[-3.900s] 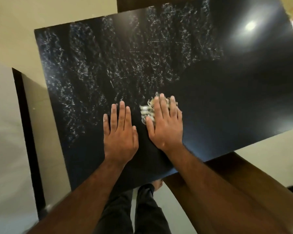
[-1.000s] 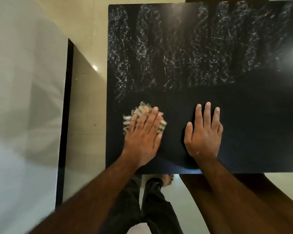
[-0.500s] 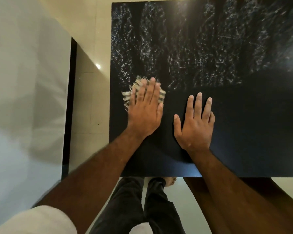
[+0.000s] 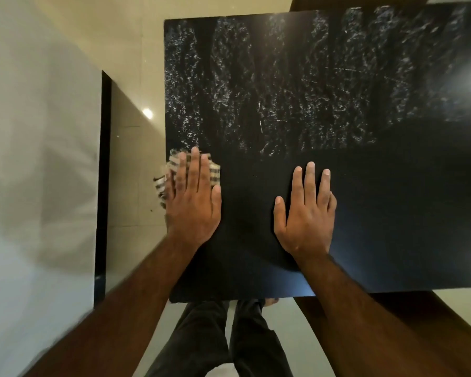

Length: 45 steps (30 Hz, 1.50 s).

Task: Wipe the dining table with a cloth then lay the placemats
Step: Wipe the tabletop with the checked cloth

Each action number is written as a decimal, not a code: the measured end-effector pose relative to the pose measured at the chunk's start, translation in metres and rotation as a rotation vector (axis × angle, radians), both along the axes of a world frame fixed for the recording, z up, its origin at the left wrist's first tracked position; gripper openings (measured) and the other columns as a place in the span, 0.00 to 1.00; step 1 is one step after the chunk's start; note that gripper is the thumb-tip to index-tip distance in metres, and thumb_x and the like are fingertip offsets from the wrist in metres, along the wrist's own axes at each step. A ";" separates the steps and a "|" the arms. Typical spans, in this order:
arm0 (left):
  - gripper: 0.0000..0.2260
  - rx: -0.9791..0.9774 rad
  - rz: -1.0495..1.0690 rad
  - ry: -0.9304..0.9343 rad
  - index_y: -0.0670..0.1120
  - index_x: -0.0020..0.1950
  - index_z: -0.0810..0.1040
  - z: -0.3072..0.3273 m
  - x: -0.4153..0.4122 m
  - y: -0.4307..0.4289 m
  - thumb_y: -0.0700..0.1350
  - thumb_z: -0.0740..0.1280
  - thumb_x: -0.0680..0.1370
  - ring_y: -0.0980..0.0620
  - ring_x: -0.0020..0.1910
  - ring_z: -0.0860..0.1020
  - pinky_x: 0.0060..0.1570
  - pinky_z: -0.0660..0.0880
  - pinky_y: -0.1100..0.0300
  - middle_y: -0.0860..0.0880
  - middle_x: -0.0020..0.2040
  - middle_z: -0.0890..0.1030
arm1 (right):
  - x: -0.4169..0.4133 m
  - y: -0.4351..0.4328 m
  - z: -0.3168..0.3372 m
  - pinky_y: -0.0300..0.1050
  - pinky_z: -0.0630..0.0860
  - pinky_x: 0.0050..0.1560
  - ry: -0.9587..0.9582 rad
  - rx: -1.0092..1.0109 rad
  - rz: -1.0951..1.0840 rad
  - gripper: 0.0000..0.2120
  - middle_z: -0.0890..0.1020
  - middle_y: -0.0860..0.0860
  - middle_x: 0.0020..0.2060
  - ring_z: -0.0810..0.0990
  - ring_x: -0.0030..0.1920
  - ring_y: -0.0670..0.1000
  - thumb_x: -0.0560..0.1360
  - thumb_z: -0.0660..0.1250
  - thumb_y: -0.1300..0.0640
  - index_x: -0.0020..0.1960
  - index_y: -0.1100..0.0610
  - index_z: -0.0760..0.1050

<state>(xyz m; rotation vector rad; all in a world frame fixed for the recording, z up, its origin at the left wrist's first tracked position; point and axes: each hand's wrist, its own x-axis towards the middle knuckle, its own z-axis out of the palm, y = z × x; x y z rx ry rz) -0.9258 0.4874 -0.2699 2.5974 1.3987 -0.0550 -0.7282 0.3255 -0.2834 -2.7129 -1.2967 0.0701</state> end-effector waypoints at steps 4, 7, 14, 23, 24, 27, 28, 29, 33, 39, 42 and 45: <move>0.33 0.026 -0.137 -0.056 0.45 0.92 0.45 -0.004 0.076 0.006 0.59 0.47 0.90 0.43 0.91 0.44 0.86 0.50 0.33 0.45 0.92 0.43 | -0.001 0.000 0.001 0.65 0.65 0.82 0.024 0.049 -0.028 0.36 0.55 0.56 0.91 0.50 0.91 0.61 0.89 0.53 0.40 0.90 0.58 0.56; 0.32 0.033 -0.300 -0.094 0.45 0.92 0.47 -0.005 0.120 -0.022 0.58 0.47 0.90 0.42 0.91 0.45 0.86 0.52 0.33 0.44 0.92 0.44 | 0.000 -0.002 0.002 0.62 0.62 0.85 0.090 0.131 -0.092 0.35 0.57 0.57 0.90 0.53 0.91 0.58 0.89 0.51 0.43 0.90 0.60 0.55; 0.31 -0.026 -0.433 -0.165 0.45 0.92 0.48 0.004 0.124 -0.037 0.57 0.50 0.91 0.45 0.91 0.44 0.87 0.48 0.36 0.46 0.92 0.45 | 0.003 -0.004 0.008 0.61 0.61 0.87 0.181 0.277 -0.134 0.38 0.59 0.58 0.90 0.57 0.90 0.58 0.90 0.43 0.38 0.90 0.63 0.57; 0.32 0.034 -0.244 -0.067 0.43 0.91 0.49 -0.010 0.040 -0.009 0.59 0.43 0.91 0.45 0.91 0.44 0.88 0.50 0.36 0.44 0.92 0.46 | -0.027 0.056 0.014 0.67 0.61 0.83 0.031 0.039 0.009 0.37 0.53 0.56 0.91 0.50 0.91 0.64 0.88 0.57 0.37 0.91 0.54 0.56; 0.32 0.044 -0.245 -0.061 0.43 0.92 0.49 -0.011 0.041 -0.010 0.58 0.44 0.91 0.45 0.91 0.44 0.88 0.50 0.36 0.44 0.92 0.46 | -0.032 0.057 0.012 0.67 0.61 0.84 0.036 0.027 -0.002 0.36 0.53 0.55 0.91 0.50 0.91 0.64 0.88 0.57 0.38 0.91 0.52 0.56; 0.33 0.047 -0.224 -0.053 0.43 0.92 0.49 -0.011 0.041 -0.011 0.58 0.48 0.90 0.45 0.91 0.44 0.88 0.50 0.35 0.44 0.92 0.45 | -0.029 0.036 0.005 0.66 0.62 0.82 0.018 0.027 -0.039 0.36 0.52 0.53 0.91 0.49 0.91 0.62 0.88 0.56 0.37 0.92 0.49 0.55; 0.33 0.043 -0.222 -0.056 0.43 0.92 0.49 -0.010 0.041 -0.012 0.58 0.48 0.90 0.45 0.91 0.44 0.88 0.50 0.35 0.44 0.92 0.45 | -0.021 0.023 0.004 0.67 0.63 0.81 0.002 0.021 -0.074 0.36 0.52 0.52 0.92 0.49 0.91 0.62 0.88 0.55 0.36 0.92 0.48 0.53; 0.33 0.037 -0.221 -0.057 0.43 0.91 0.49 -0.009 0.041 -0.013 0.59 0.48 0.90 0.44 0.91 0.44 0.88 0.50 0.35 0.44 0.92 0.45 | -0.010 0.011 0.003 0.67 0.64 0.80 -0.018 0.012 -0.136 0.36 0.51 0.52 0.92 0.49 0.91 0.62 0.88 0.54 0.36 0.92 0.47 0.52; 0.34 0.032 -0.221 -0.039 0.43 0.91 0.48 -0.007 0.047 -0.010 0.59 0.48 0.90 0.44 0.91 0.43 0.88 0.49 0.34 0.44 0.92 0.44 | 0.051 0.000 0.004 0.71 0.69 0.77 -0.093 -0.038 -0.390 0.33 0.57 0.54 0.90 0.55 0.89 0.67 0.89 0.54 0.37 0.91 0.46 0.55; 0.33 0.032 -0.225 -0.055 0.43 0.92 0.48 -0.009 0.048 -0.010 0.58 0.49 0.90 0.44 0.91 0.43 0.87 0.49 0.33 0.45 0.92 0.43 | 0.043 0.076 0.010 0.71 0.66 0.79 -0.041 -0.028 -0.281 0.31 0.58 0.55 0.90 0.55 0.89 0.69 0.88 0.55 0.39 0.90 0.43 0.61; 0.33 0.045 -0.230 -0.063 0.42 0.91 0.48 -0.010 0.045 -0.010 0.56 0.48 0.90 0.43 0.91 0.44 0.87 0.50 0.34 0.44 0.92 0.44 | -0.006 0.088 0.012 0.68 0.63 0.81 0.015 -0.022 -0.032 0.32 0.55 0.53 0.91 0.51 0.90 0.66 0.88 0.55 0.38 0.90 0.43 0.59; 0.33 0.048 -0.233 -0.071 0.41 0.91 0.48 -0.008 0.045 -0.011 0.55 0.49 0.90 0.43 0.91 0.44 0.87 0.50 0.34 0.42 0.92 0.44 | -0.023 0.068 0.012 0.66 0.63 0.81 0.080 0.009 0.091 0.31 0.54 0.50 0.91 0.49 0.91 0.63 0.88 0.57 0.39 0.90 0.41 0.59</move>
